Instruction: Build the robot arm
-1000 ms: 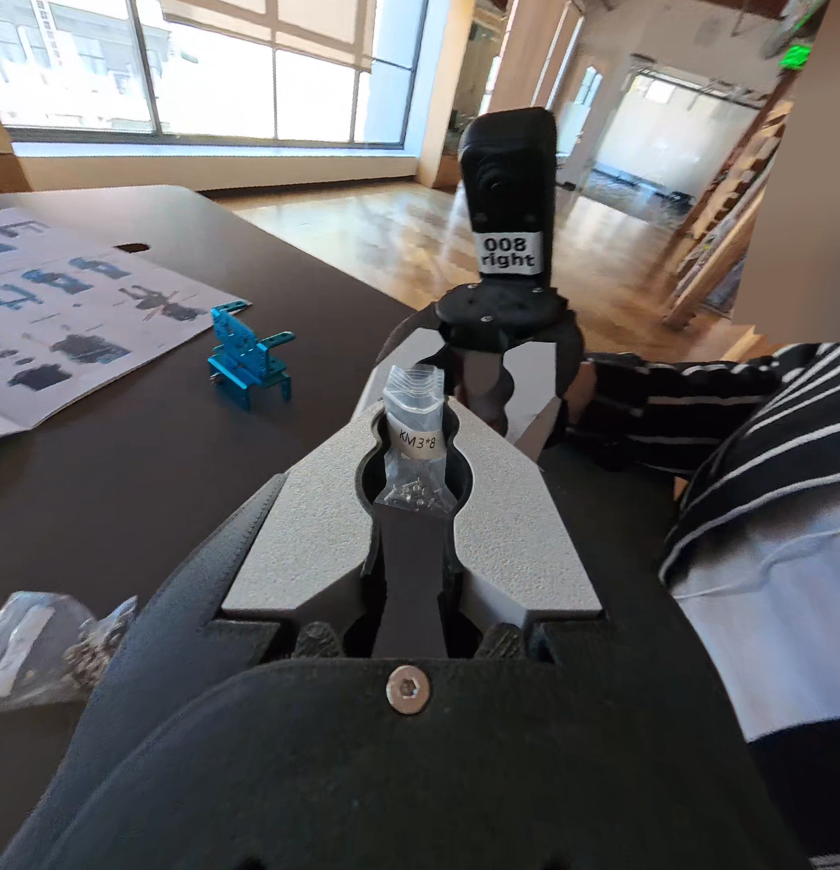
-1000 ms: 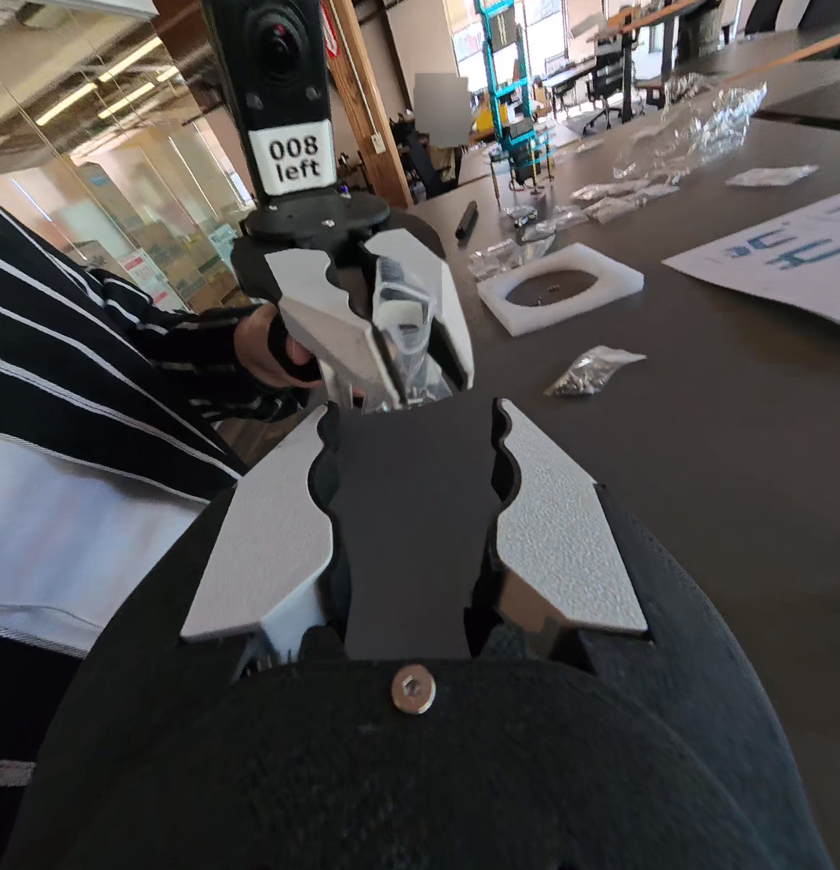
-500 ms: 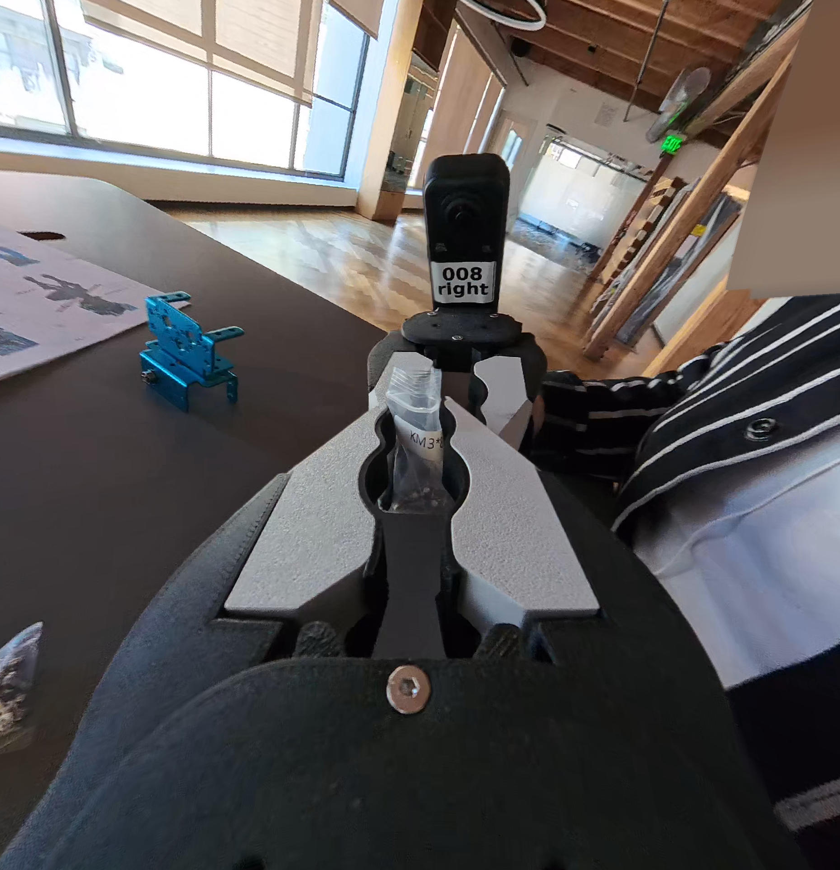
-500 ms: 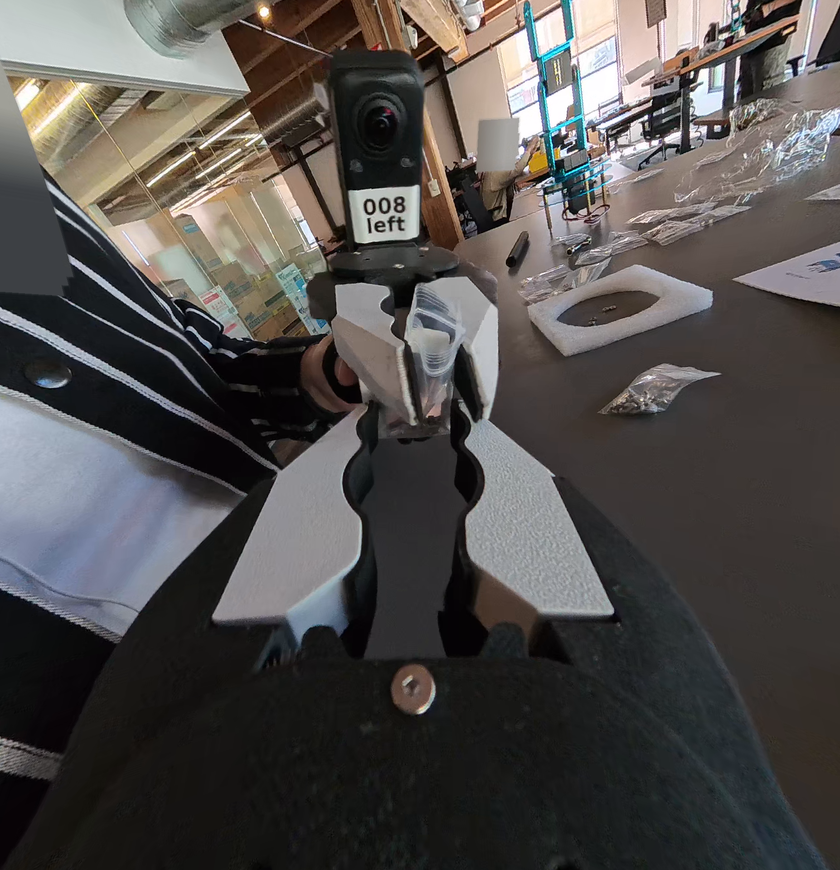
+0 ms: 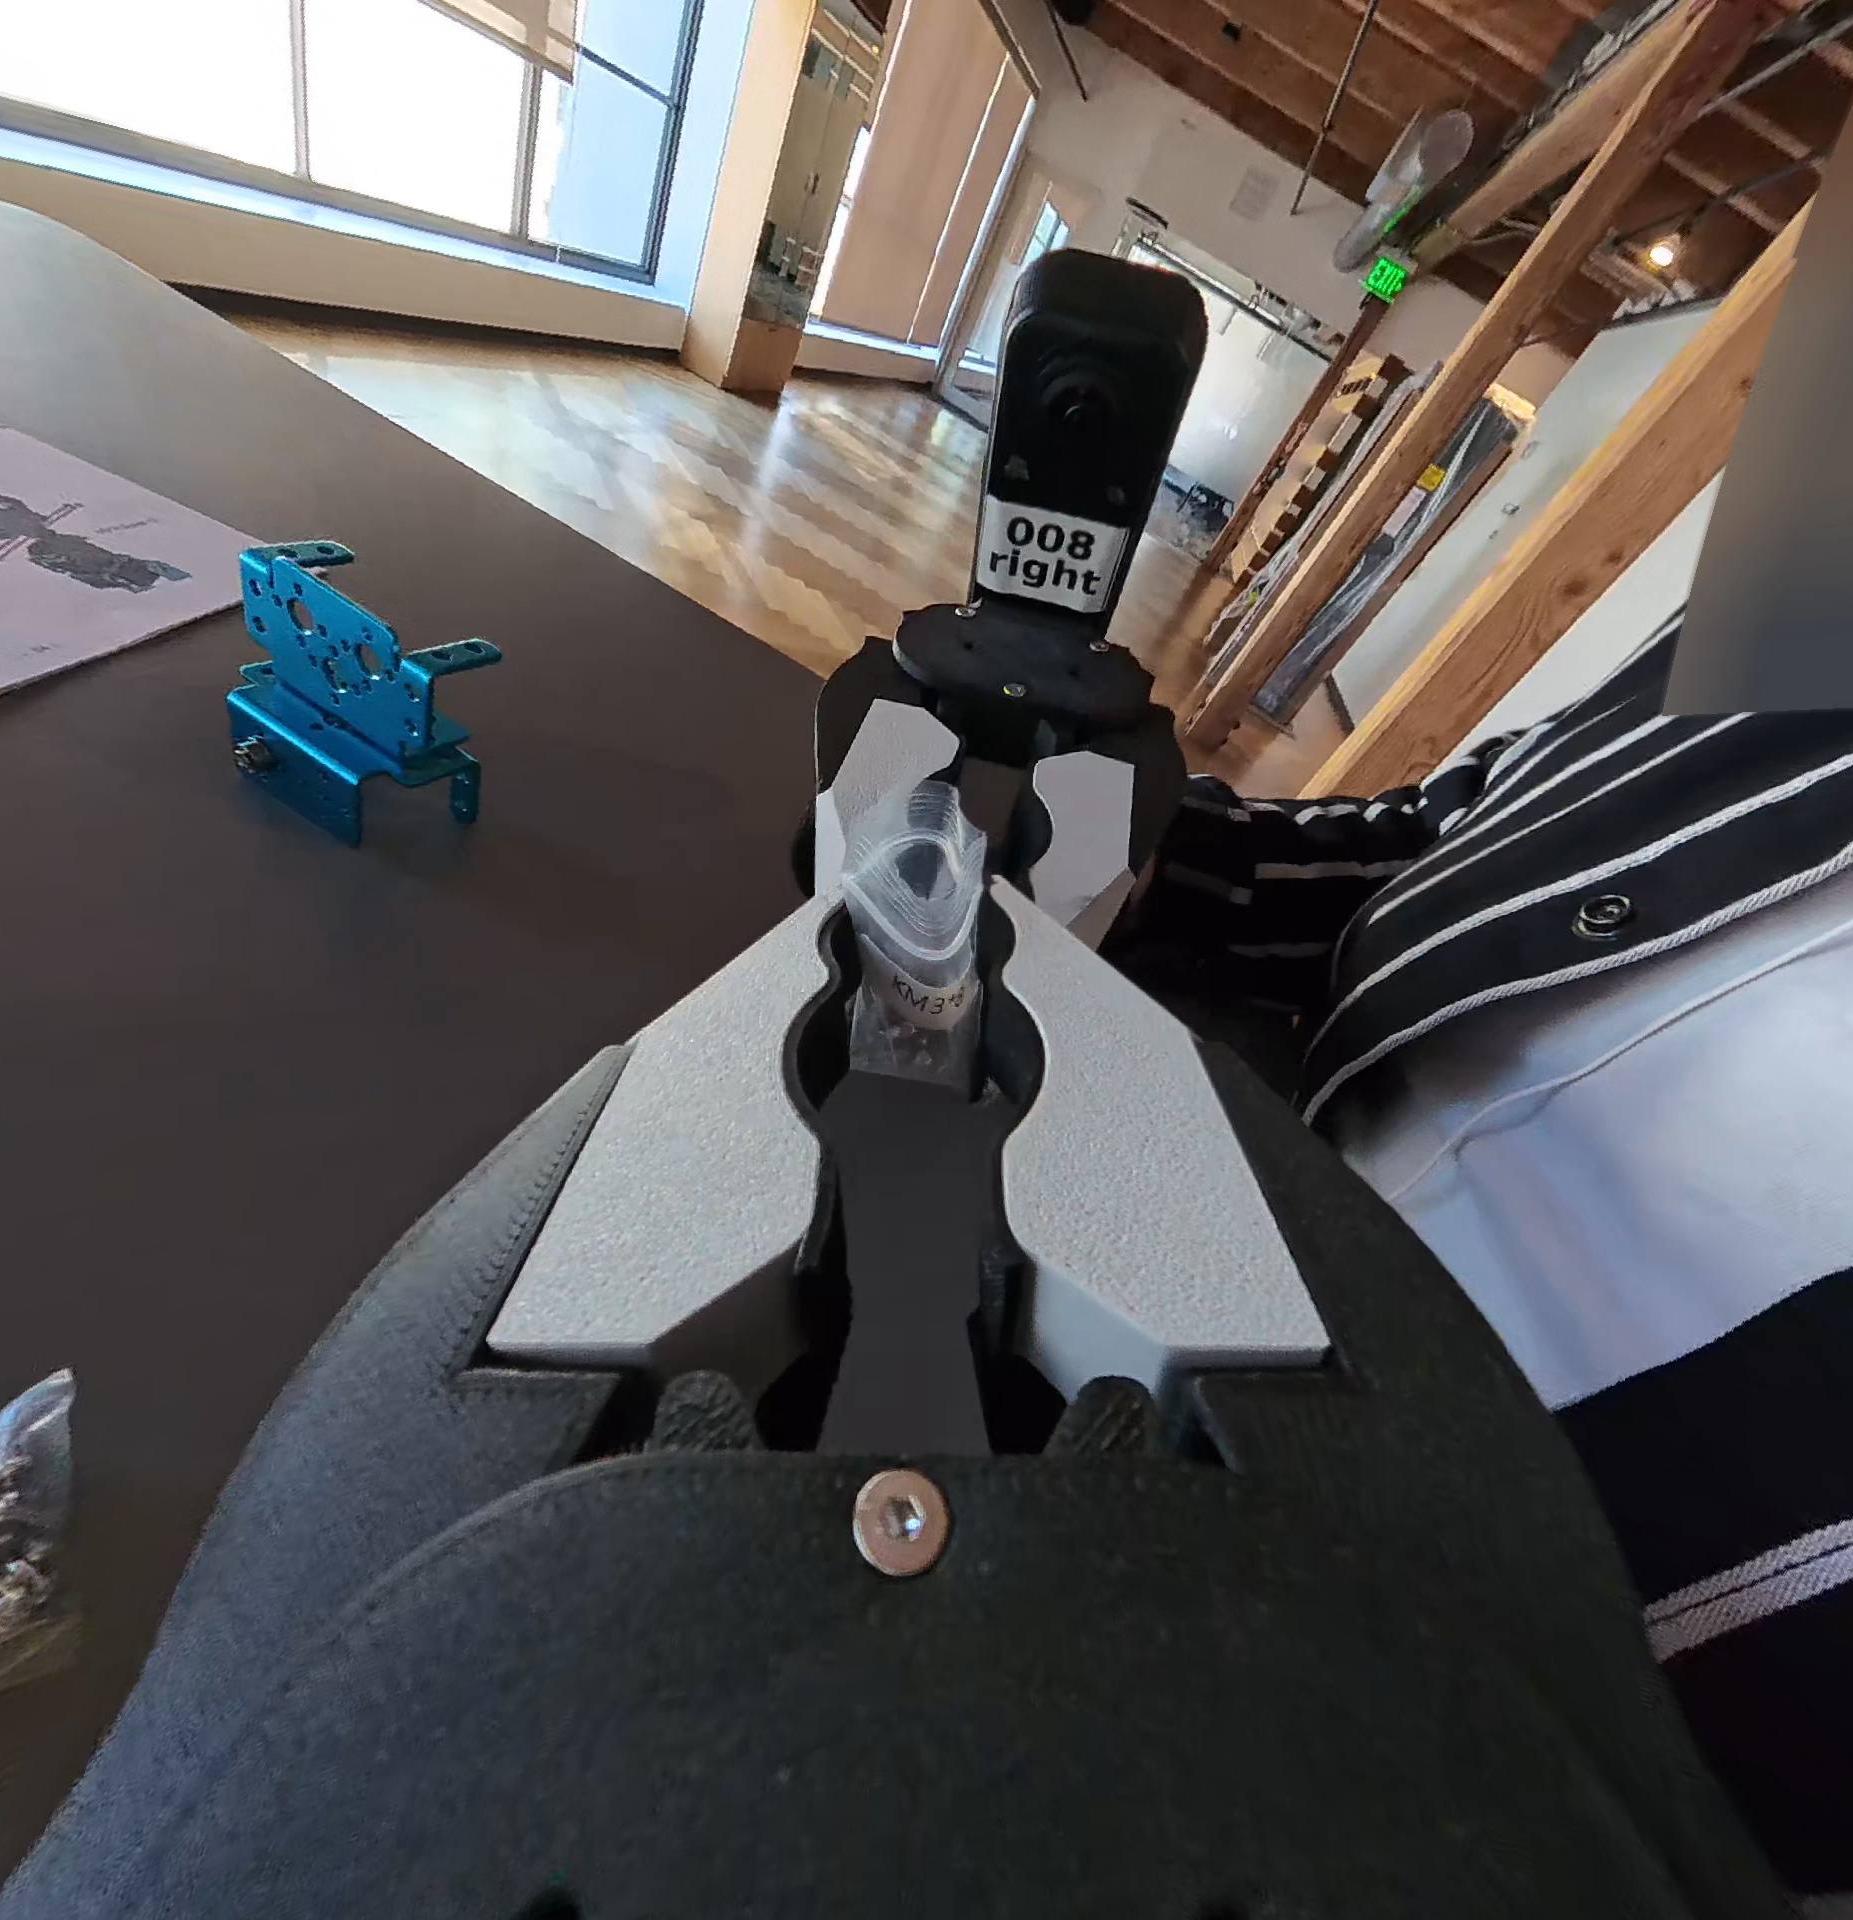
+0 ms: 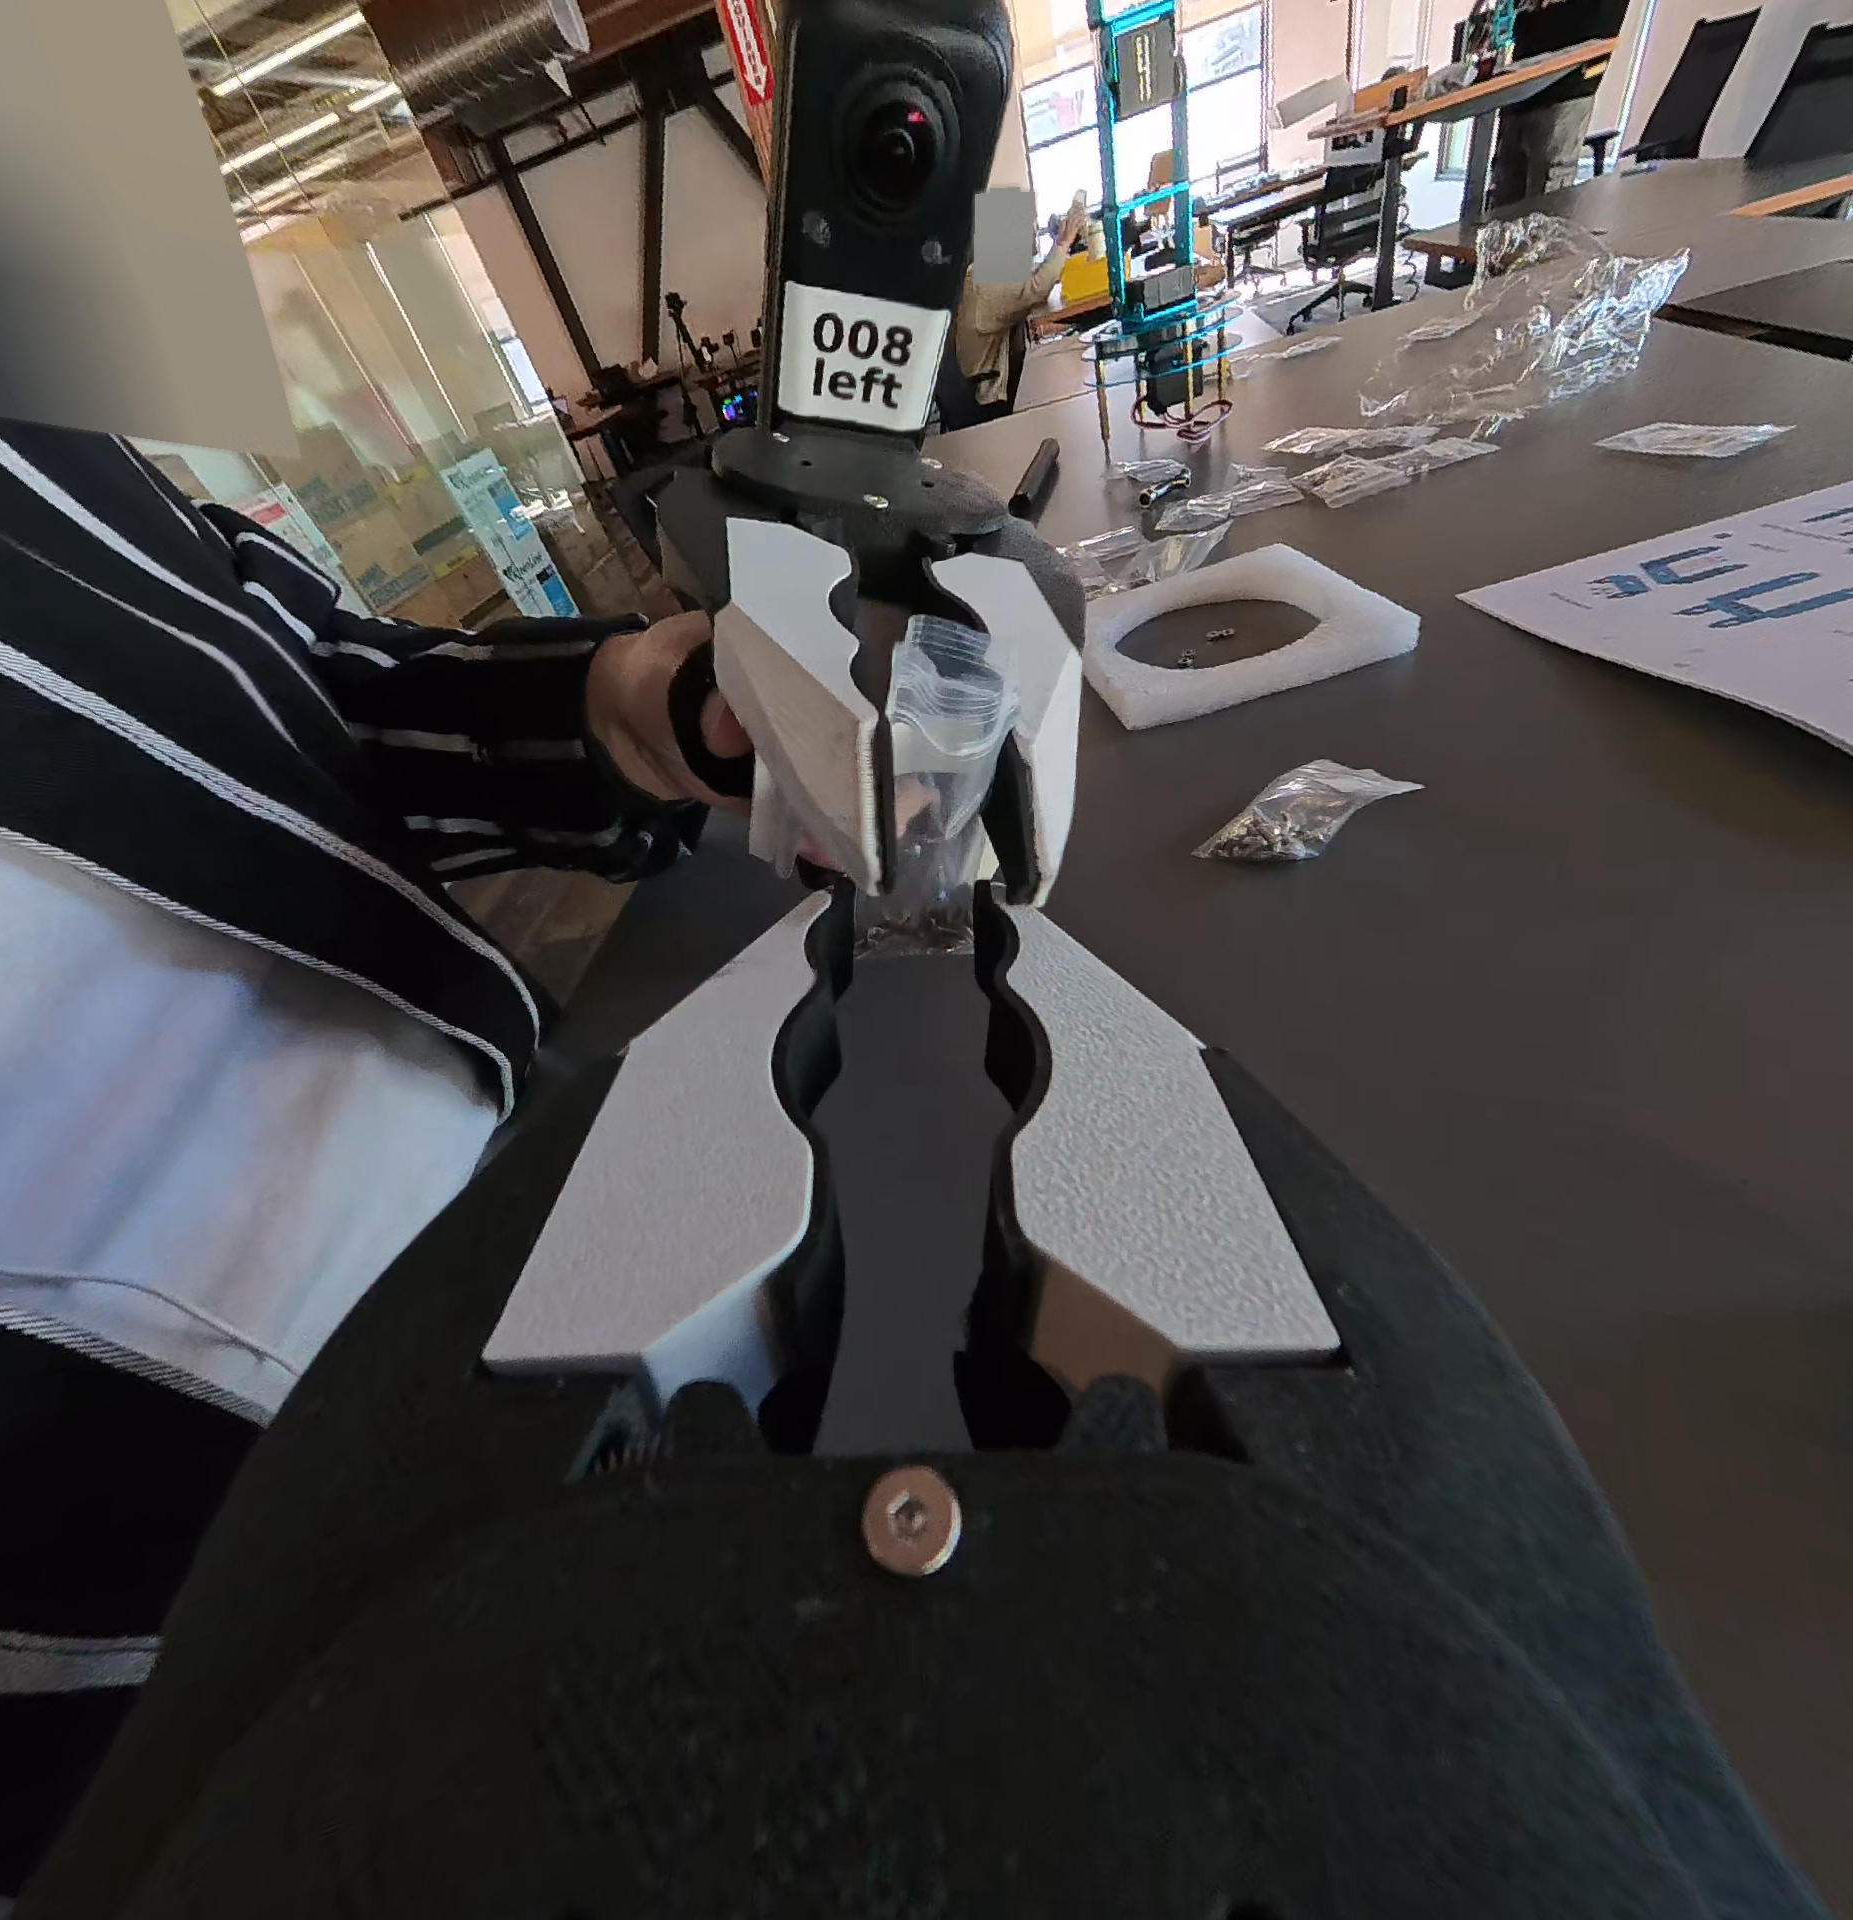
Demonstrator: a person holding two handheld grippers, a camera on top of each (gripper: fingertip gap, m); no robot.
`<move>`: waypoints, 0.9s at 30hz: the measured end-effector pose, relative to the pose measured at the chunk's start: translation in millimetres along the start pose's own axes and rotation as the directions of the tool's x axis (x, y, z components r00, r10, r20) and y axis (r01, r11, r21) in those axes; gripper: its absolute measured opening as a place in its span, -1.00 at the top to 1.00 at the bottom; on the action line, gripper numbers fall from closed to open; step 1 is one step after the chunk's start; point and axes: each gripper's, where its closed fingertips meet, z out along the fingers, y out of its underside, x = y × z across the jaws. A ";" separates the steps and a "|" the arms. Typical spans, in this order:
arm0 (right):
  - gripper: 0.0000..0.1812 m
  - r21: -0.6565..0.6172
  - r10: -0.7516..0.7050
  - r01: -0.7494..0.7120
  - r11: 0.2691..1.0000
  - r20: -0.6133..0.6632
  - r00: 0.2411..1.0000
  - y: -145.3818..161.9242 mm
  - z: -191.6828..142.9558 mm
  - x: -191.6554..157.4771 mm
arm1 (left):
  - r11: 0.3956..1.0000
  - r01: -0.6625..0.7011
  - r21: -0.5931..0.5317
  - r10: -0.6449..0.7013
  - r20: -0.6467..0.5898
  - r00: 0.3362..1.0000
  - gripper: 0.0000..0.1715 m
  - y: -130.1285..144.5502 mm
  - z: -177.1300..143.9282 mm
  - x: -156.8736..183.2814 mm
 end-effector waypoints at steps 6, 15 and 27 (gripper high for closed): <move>0.76 0.006 -0.028 0.028 1.000 -0.015 0.999 -2.0 -0.9 0.1 | 0.999 -0.002 0.038 0.002 -0.018 1.000 0.70 -2.9 -0.9 3.1; 0.77 -0.050 -0.111 0.107 0.993 -0.090 0.990 4.1 -0.2 7.6 | 0.998 -0.038 0.046 0.034 0.088 0.996 0.44 -8.6 -26.1 -6.1; 0.77 -0.247 -0.319 0.273 0.930 -0.170 0.932 25.5 9.2 15.2 | 0.986 0.154 -0.062 -0.129 0.300 0.945 0.67 -5.7 -55.3 -24.2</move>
